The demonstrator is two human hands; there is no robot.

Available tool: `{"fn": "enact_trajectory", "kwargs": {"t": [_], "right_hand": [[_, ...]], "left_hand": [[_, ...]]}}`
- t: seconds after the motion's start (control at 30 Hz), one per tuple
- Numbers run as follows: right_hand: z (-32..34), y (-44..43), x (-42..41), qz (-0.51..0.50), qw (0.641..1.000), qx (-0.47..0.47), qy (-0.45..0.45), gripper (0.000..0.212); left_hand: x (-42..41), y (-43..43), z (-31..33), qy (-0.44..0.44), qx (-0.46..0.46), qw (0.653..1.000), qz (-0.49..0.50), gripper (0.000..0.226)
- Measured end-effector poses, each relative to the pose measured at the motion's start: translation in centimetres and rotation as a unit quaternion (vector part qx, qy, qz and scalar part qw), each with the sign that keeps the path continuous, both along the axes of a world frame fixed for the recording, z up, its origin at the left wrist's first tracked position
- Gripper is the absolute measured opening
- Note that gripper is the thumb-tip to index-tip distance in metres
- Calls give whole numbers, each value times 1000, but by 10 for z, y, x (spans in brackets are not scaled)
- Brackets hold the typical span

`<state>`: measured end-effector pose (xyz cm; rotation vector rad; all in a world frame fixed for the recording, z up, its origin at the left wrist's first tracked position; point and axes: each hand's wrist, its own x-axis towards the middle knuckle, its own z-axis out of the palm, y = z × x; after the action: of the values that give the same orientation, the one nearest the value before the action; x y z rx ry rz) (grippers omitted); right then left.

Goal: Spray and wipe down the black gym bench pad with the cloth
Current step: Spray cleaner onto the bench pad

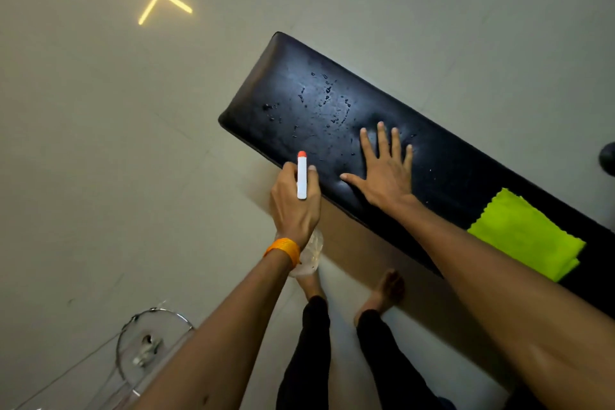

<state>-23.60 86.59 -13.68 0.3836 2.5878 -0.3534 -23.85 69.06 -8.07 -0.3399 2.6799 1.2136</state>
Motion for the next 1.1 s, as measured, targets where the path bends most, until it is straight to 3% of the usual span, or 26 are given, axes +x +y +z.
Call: {"fn": "enact_trajectory", "kwargs": {"t": [0.47,0.83,1.1], "right_hand": [[0,-3,-5,2,1000,29,-13,105],[7,8,11,-16,999,27,20,107],[8,30,49,-38,998,35,30,100]], "left_hand": [[-24,-8,-24,-38,-15,998,42,46],[13,8,-23,-35,21,995,-91,39],[28,16,-36,-59,-14,998,-28,48]]}}
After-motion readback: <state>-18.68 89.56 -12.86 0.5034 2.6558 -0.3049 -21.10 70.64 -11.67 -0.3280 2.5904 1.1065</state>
